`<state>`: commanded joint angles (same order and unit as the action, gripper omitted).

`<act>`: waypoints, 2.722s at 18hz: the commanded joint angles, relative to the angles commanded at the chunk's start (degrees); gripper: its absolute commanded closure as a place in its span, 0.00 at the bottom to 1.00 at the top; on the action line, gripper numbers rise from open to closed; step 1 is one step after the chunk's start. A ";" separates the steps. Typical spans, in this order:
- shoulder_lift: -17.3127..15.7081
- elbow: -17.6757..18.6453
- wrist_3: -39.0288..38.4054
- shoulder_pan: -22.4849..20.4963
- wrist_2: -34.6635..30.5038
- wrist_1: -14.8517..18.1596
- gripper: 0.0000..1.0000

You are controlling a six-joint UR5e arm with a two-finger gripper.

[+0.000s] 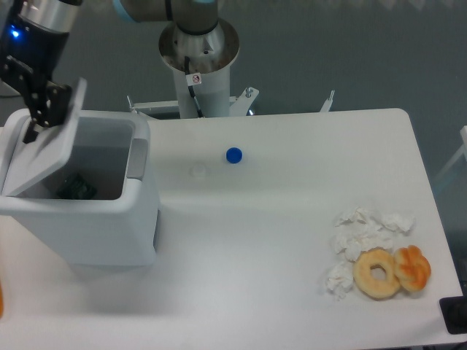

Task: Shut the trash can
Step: 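Push the raised lid forward and down with the gripper, then press the gripper down on the lid to seat it shut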

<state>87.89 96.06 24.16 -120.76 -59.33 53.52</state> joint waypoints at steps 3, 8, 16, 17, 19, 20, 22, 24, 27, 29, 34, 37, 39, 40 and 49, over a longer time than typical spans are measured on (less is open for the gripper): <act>-0.44 0.00 0.36 -1.32 -0.18 0.09 0.00; -0.44 0.35 0.53 -2.55 -0.96 0.18 0.00; -0.09 1.23 2.64 -3.78 -1.76 0.18 0.00; 0.00 1.32 2.73 -4.13 -1.76 0.18 0.00; 0.00 1.58 3.34 -4.84 -1.76 0.18 0.00; 0.09 1.84 3.87 -4.84 -1.76 0.18 0.00; 0.17 1.93 4.05 -5.01 -1.85 0.26 0.00; 0.17 2.55 4.22 -5.37 -1.85 0.18 0.00; 0.26 3.69 5.27 -5.28 -1.85 0.18 0.00; 0.26 3.78 5.54 -5.28 -1.85 0.26 0.00; 0.79 3.96 5.63 -5.28 -1.85 0.26 0.00; 1.14 3.96 5.63 -5.28 -1.93 0.26 0.00; 1.23 3.96 5.63 -5.28 -1.93 0.26 0.00; 1.23 3.87 5.63 -5.28 -1.93 0.26 0.00; 1.49 4.13 5.63 -5.19 -1.93 0.26 0.00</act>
<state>89.38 100.20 29.79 -125.95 -61.26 53.79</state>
